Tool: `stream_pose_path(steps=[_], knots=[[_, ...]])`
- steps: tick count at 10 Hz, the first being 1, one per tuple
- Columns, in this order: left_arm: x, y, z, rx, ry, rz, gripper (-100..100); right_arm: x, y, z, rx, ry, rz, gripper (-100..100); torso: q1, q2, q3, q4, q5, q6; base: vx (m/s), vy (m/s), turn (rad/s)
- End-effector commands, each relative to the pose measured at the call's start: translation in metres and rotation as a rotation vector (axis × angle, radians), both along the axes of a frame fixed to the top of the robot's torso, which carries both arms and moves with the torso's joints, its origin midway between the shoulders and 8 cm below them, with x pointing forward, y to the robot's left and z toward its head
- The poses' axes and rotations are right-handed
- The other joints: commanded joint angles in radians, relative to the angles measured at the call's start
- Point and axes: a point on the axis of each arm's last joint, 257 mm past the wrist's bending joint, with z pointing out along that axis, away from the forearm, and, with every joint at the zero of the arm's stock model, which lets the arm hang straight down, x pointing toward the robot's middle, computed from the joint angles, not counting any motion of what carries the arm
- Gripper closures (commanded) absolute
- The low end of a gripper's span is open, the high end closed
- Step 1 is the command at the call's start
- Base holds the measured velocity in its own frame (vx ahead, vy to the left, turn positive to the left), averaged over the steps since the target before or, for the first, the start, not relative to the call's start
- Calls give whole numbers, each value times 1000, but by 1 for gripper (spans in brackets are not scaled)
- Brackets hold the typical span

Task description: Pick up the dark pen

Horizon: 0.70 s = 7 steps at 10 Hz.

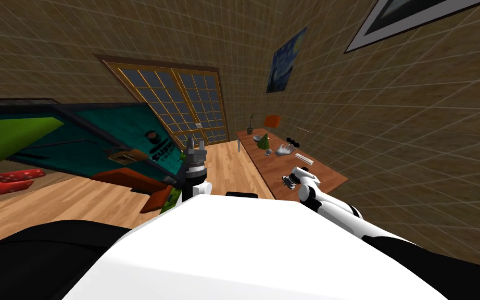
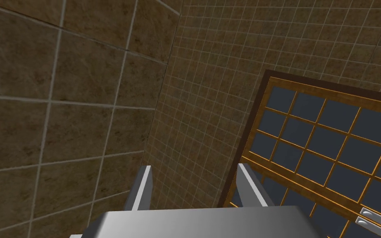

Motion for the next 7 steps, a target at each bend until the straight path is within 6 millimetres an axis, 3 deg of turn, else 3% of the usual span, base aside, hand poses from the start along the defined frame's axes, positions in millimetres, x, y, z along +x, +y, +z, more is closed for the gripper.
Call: stream_pose_path(steps=[1, 5, 6, 7], knots=[[0, 0, 0, 0, 0, 0, 0, 4, 0, 4, 2, 0, 44, 100, 0, 0, 0, 0, 0, 0, 113, 97, -207], [0, 0, 0, 0, 0, 0, 0, 12, 1, 15, 2, -1, 147, 100, -1, 1, 1, 0, 0, 0, 92, 91, -259], [0, 0, 0, 0, 0, 0, 0, 10, 0, 13, 0, -2, 127, 100, 0, 2, 1, 0, 0, -1, 30, 45, -49], [0, 0, 0, 0, 0, 0, 0, 9, 0, 13, 1, 0, 132, 0, -3, 4, 2, 1, -1, -2, 5, 9, 8]])
